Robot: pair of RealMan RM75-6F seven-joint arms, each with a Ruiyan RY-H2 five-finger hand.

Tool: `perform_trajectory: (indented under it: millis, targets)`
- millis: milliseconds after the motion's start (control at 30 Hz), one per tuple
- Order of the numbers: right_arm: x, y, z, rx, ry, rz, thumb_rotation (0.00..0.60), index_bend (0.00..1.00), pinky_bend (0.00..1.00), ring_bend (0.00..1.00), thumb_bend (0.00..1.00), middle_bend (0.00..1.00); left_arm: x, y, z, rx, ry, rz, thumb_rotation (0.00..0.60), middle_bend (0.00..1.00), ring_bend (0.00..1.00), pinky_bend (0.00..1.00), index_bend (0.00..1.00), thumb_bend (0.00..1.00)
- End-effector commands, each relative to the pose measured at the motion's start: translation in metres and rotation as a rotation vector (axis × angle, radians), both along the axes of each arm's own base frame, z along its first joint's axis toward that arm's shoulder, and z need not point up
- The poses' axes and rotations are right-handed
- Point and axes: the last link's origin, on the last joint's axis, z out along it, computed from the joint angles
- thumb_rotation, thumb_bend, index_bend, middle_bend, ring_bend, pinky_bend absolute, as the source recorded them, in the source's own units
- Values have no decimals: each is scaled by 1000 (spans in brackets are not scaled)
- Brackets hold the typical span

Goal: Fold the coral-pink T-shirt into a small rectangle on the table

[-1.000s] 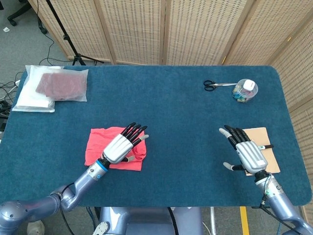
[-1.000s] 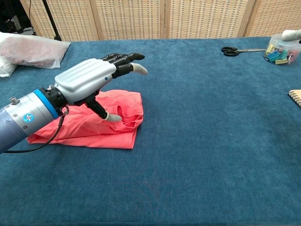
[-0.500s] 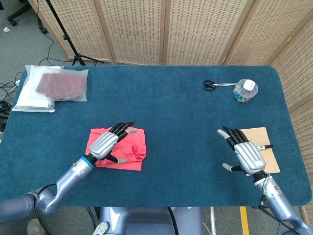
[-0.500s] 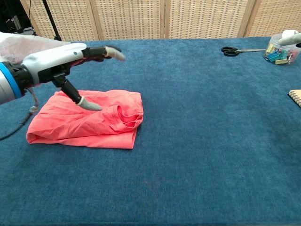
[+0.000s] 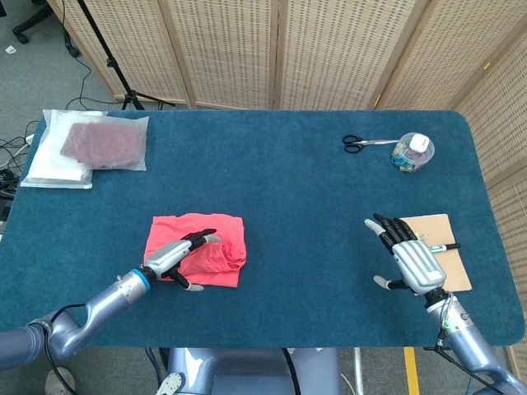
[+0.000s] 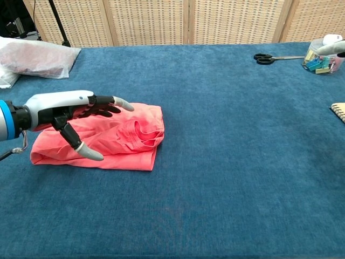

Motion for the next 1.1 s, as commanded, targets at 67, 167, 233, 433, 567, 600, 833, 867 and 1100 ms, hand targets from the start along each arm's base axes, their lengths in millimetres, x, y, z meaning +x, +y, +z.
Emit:
perform_trajectory:
  millis: [67,167,233,433,567,600,833,867,1100]
  targets:
    - [0,0,0,0,0,0,600,0,0,0,208,0,2,-4,-6,-15,-12,-10,600,0,0,0,0,0]
    - [0,0,0,0,0,-1,600,0,0,0,208,0,7,-7,-8,-17,-34,-25,600,0,0,0,0,0]
    - [0,0,0,1,0,-1,600,0,0,0,208,0,8,-9,-8,-16,-41,-32,600,0,0,0,0,1]
    - [0,0,0,1,0,0,600,0,0,0,208,0,12,-12,-12,-20,-33,-53,600,0,0,0,0,5]
    - [0,0,1,0,-3,0,600,0,0,0,208,0,13,-17,-17,-41,-29,-59,600,0,0,0,0,7]
    - [0,0,2,-1,-3,0,600,0,0,0,208,0,14,-18,-17,-41,-29,-61,600,0,0,0,0,8]
    - [0,0,1,1,-2,1,600,0,0,0,208,0,14,-33,-16,-75,-41,-85,600,0,0,0,0,10]
    - [1,0,1,1,-2,1,600,0,0,0,208,0,14,-35,-16,-78,-43,-90,600,0,0,0,0,10]
    - [1,0,1,1,0,2,600,0,0,0,208,0,18,-50,-14,-93,-57,-139,600,0,0,0,0,10]
